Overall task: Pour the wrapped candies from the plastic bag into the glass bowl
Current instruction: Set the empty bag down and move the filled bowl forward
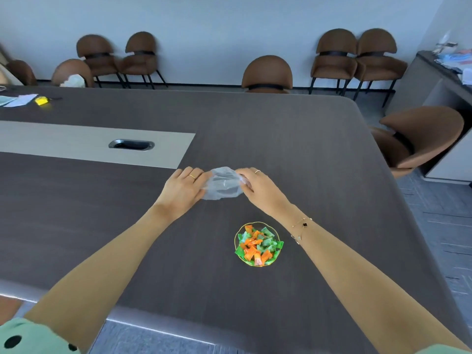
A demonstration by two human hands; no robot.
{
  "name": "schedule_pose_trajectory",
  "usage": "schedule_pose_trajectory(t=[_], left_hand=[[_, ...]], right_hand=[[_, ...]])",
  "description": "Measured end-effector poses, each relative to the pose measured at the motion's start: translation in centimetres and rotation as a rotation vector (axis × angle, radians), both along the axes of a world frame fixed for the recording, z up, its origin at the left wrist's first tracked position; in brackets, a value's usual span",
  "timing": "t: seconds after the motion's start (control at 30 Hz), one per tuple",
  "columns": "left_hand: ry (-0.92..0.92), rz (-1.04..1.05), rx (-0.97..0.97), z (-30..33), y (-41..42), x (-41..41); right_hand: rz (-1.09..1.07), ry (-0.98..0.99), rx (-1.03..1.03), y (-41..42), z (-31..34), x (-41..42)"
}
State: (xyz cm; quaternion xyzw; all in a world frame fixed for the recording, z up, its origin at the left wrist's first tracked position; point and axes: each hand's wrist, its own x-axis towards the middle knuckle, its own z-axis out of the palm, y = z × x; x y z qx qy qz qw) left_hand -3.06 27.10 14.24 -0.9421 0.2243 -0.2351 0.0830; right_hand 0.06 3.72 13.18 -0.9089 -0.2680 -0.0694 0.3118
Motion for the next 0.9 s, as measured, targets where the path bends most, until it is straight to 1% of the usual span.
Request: schedule_pose_trajectory(t=[0.17, 0.27, 0.37, 0.47, 0.53, 0.63, 0.83, 0.9], left_hand=[[0.379, 0.068, -0.075, -6.4, 3.8, -3.3], [0.618, 0.135, -0.009, -10.3, 5.2, -4.6], [0.852, 0.238, 0.115, -13.9, 5.6, -5.4], [1.008, 0.302, 0.176, -16.5, 5.2, -6.5], [1.078, 0.313, 0.186, -18.0, 5.1, -7.1], [1.126, 0.322, 0.157, -19.1, 4.9, -7.7], [1.192, 0.309, 0.185, -19.4, 4.6, -7.7], [1.158, 0.327, 0.196, -18.7, 4.4, -7.3]], right_hand=[[0.097, -0.001, -0.226, 3.2, -7.1, -3.0], [0.161, -0.010, -0.338, 5.1, -11.8, -5.3], [0.185, 0.077, -0.452, 6.6, -16.0, -6.7], [0.199, 0.143, -0.521, 7.2, -18.9, -7.9], [0.214, 0.167, -0.544, 7.3, -20.1, -8.5], [0.227, 0.174, -0.552, 7.1, -20.5, -8.8], [0.276, 0.213, -0.603, 6.5, -20.2, -8.9], [0.279, 0.208, -0.573, 6.1, -19.8, -8.7]])
